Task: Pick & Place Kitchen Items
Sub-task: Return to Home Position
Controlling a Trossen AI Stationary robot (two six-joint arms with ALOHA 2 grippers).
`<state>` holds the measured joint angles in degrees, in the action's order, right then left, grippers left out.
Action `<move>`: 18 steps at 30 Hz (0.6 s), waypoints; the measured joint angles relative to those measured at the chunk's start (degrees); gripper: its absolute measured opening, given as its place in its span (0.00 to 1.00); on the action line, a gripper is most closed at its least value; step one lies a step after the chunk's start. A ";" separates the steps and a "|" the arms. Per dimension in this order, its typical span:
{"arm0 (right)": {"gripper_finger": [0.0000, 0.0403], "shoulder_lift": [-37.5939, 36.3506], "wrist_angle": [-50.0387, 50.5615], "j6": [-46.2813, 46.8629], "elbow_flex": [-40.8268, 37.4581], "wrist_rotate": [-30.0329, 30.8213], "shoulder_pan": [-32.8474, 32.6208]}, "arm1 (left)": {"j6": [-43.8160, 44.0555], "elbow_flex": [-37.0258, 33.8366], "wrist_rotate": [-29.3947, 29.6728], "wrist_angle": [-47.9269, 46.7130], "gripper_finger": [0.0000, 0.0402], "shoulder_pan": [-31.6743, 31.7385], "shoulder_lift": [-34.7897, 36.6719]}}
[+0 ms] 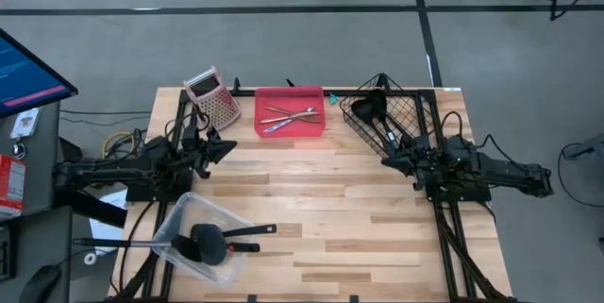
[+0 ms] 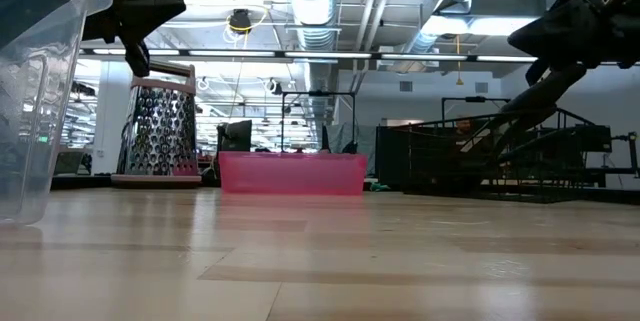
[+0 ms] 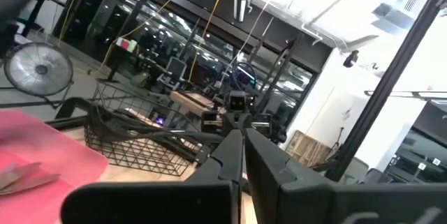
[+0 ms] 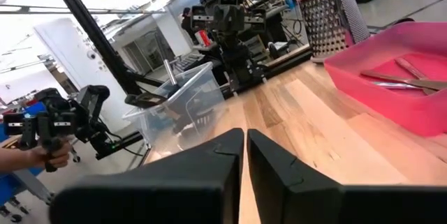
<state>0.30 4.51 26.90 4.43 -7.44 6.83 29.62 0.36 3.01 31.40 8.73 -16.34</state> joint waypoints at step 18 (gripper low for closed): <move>0.05 -0.07 -5.87 -9.55 -0.09 -9.31 0.03 | -5.69 0.00 -8.79 -1.36 0.00 0.02 7.31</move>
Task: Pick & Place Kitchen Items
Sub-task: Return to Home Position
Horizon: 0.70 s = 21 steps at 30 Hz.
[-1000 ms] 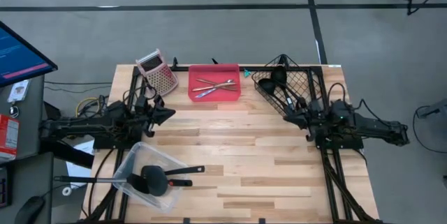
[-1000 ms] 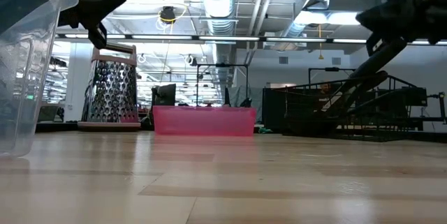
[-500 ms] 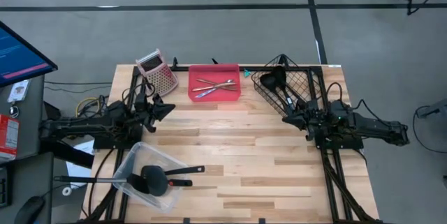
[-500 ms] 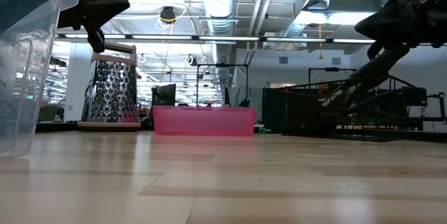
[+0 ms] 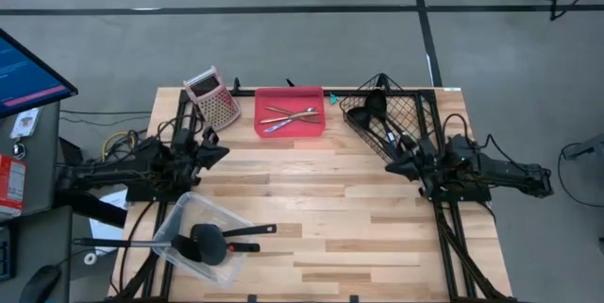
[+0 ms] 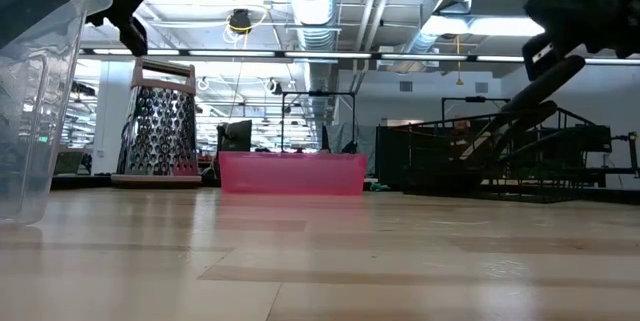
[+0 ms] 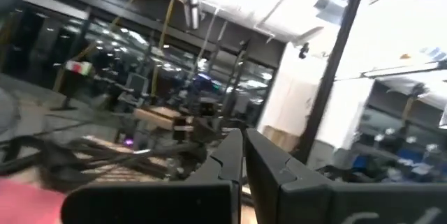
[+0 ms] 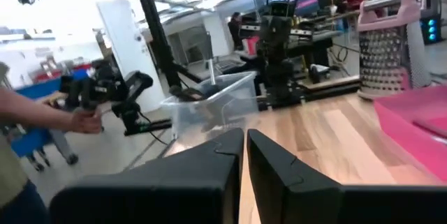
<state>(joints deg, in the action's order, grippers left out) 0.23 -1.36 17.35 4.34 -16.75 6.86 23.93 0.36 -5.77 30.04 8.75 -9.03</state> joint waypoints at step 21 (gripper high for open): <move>0.05 0.06 2.00 -15.37 0.03 -2.78 -0.07 | -1.38 0.00 2.71 -13.78 0.00 0.00 4.52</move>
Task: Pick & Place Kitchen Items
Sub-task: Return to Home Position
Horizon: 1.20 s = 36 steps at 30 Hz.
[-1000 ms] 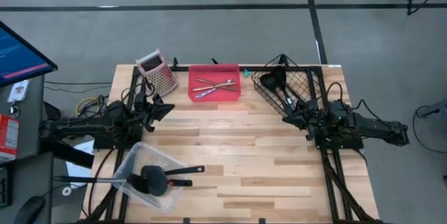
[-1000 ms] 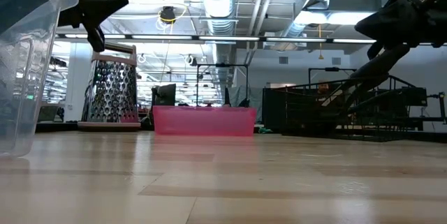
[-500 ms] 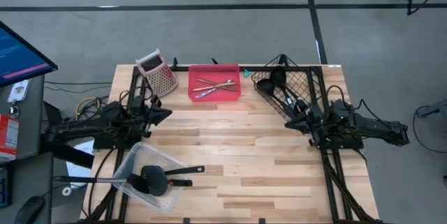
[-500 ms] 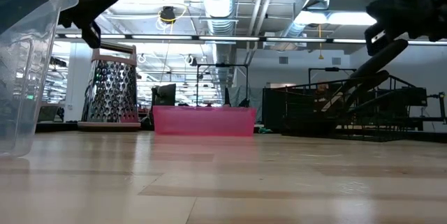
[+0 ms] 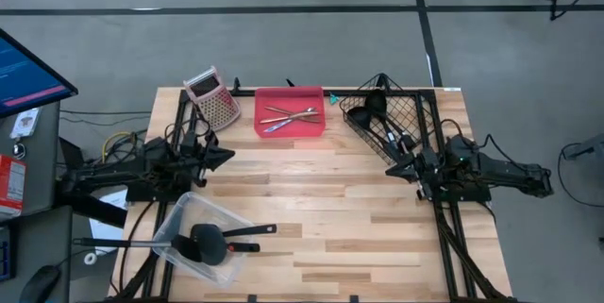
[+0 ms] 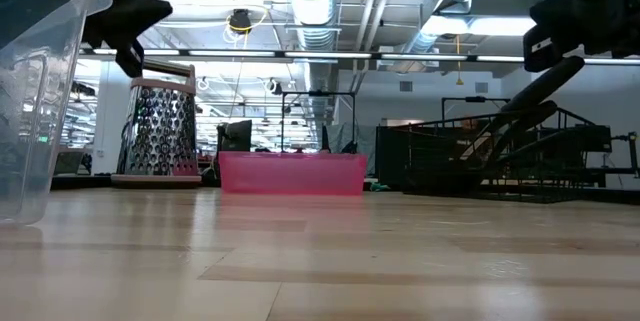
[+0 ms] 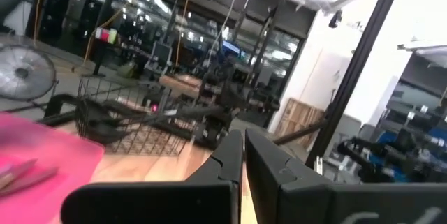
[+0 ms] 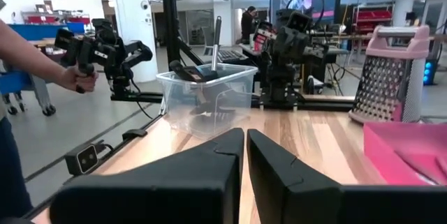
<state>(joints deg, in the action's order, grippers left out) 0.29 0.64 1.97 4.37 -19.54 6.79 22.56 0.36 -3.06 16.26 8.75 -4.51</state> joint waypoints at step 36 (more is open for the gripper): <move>0.05 0.05 0.90 2.58 0.01 0.07 0.02 | 0.38 0.00 0.05 1.46 0.00 0.00 -0.90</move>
